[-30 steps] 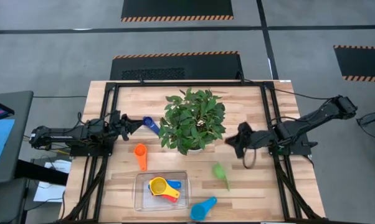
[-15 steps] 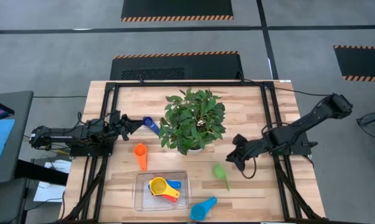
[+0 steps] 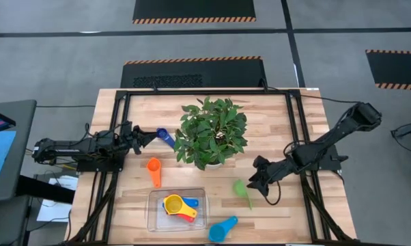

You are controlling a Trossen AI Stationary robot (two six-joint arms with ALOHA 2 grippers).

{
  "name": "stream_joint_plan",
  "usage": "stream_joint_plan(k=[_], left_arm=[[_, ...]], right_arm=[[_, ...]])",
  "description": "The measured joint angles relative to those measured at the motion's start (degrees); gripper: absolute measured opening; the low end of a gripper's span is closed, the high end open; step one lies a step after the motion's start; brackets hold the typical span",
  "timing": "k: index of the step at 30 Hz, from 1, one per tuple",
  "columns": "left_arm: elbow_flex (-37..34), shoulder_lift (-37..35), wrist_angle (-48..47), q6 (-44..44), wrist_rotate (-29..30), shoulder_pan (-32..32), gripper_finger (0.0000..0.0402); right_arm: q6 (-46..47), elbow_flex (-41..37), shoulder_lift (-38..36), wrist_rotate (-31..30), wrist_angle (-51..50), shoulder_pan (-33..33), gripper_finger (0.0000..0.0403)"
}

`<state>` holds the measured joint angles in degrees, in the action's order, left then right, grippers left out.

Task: Nest measuring cups in basket
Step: Stack the green measuring cup on the yellow measuring cup

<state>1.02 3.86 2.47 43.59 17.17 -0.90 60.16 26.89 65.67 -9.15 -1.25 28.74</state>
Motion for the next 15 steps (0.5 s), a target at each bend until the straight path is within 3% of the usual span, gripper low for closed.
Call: stream_joint_plan(k=[7,15], left_arm=[[0.0,0.0,0.0,-1.0,0.0,0.0,0.0059],[0.0,0.0,0.0,-1.0,0.0,0.0,0.0059]], right_arm=[[1.4,0.0,5.7,0.1,2.1,0.6,0.0203],[0.1,0.0,13.3,1.1,15.1,0.7,0.0203]])
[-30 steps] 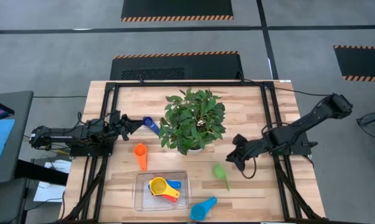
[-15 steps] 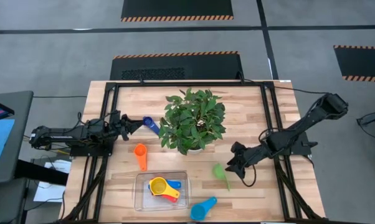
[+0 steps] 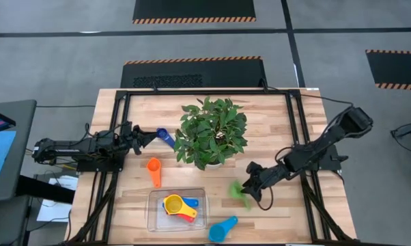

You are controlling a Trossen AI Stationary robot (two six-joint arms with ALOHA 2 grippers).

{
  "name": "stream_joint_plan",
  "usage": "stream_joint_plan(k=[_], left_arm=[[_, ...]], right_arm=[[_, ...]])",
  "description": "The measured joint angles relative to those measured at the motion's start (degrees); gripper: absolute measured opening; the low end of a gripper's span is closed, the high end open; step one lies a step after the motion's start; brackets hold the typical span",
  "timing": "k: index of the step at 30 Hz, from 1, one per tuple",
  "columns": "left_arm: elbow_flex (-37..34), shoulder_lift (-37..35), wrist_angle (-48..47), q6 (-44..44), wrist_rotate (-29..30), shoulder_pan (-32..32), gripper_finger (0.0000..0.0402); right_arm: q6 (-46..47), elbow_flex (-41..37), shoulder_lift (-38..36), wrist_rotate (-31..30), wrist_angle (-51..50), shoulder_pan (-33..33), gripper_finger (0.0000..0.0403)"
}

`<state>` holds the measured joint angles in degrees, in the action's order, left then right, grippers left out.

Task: Nest measuring cups in basket
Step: Stack the green measuring cup on the yellow measuring cup

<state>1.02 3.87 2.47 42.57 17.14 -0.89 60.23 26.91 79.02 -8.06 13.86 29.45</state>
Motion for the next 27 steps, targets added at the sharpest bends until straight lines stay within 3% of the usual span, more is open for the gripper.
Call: stream_joint_plan(k=[8,27], left_arm=[[0.0,0.0,0.0,-1.2,0.0,0.0,0.0059],[0.0,0.0,0.0,-1.6,0.0,0.0,0.0059]], right_arm=[[1.7,3.0,5.6,2.2,0.5,0.0,0.0204],[1.3,5.9,6.1,2.1,0.8,-4.5,0.0201]])
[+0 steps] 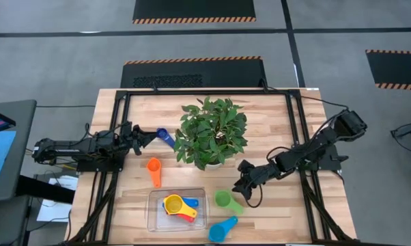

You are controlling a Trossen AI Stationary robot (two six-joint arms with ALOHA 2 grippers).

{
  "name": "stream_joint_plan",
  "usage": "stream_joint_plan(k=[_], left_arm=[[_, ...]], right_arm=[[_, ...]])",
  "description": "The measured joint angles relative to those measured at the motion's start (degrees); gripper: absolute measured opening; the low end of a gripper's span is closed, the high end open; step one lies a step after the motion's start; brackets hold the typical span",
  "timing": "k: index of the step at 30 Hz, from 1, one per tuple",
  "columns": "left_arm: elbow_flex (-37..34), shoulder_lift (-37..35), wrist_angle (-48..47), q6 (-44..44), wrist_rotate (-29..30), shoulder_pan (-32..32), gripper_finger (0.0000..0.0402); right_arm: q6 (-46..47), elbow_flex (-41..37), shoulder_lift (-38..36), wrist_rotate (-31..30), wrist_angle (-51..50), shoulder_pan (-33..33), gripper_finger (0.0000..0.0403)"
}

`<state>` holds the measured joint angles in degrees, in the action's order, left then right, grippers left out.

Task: Nest measuring cups in basket
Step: Stack the green measuring cup on the yellow measuring cup

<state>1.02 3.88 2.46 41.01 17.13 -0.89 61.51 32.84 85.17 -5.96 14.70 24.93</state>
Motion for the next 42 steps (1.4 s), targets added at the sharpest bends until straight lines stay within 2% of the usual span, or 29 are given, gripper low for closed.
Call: stream_joint_plan(k=[5,15,22,35,42], left_arm=[[0.0,0.0,0.0,-1.9,-0.1,0.0,0.0059],[0.0,0.0,0.0,-2.2,-0.3,0.0,0.0059],[0.0,0.0,0.0,-2.2,-0.3,0.0,0.0059],[0.0,0.0,0.0,-3.3,-0.4,0.0,0.0059],[0.0,0.0,0.0,-3.3,-0.4,0.0,0.0059]], right_arm=[[0.0,1.2,3.2,0.0,5.7,0.0,0.0199],[-7.7,8.9,11.4,0.1,3.8,-0.7,0.0196],[-8.0,13.7,15.9,2.1,-1.1,-0.8,0.0195],[-8.1,18.6,16.3,7.7,-1.3,-3.8,0.0172],[-8.1,18.6,16.3,8.2,-7.5,-4.7,0.0166]])
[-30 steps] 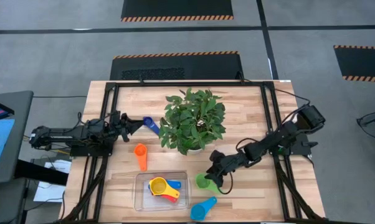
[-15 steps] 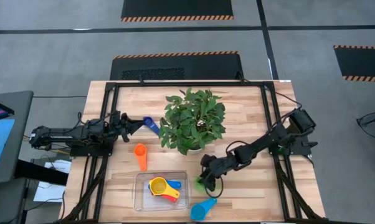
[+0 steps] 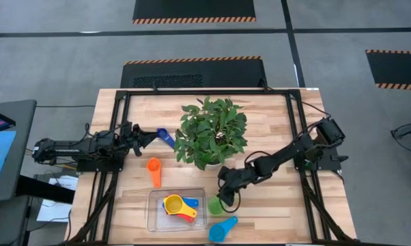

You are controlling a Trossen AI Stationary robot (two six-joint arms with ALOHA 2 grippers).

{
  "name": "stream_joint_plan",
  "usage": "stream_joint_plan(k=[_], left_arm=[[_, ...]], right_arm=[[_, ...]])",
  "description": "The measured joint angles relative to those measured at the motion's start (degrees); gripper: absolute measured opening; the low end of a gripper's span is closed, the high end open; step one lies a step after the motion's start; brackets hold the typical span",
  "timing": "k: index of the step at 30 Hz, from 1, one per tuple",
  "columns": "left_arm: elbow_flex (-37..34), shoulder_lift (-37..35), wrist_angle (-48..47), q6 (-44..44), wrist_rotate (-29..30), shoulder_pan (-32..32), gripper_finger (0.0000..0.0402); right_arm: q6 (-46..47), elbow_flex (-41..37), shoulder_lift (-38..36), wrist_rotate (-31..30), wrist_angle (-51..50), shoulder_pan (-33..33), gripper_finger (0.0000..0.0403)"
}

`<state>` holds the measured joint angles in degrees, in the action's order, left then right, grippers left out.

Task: Nest measuring cups in basket
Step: Stack the green measuring cup on the yellow measuring cup

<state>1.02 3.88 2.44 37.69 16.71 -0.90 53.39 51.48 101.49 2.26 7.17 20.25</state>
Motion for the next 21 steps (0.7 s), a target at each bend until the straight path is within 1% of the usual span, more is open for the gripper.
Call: stream_joint_plan(k=[3,9,18,21], left_arm=[[0.0,0.0,0.0,0.0,0.0,0.0,0.0059],[0.0,0.0,0.0,0.0,-0.1,0.0,0.0059],[0.0,0.0,0.0,0.0,-0.1,0.0,0.0059],[0.0,0.0,0.0,0.0,-0.1,0.0,0.0059]], right_arm=[[-0.7,0.0,0.0,0.0,-1.3,-0.3,0.0168],[-7.5,0.0,0.0,1.4,-1.4,-0.5,0.0164],[-8.8,0.0,0.2,9.1,-3.6,-0.5,0.0162],[-8.4,0.0,0.2,9.9,-3.5,-0.4,0.0160]])
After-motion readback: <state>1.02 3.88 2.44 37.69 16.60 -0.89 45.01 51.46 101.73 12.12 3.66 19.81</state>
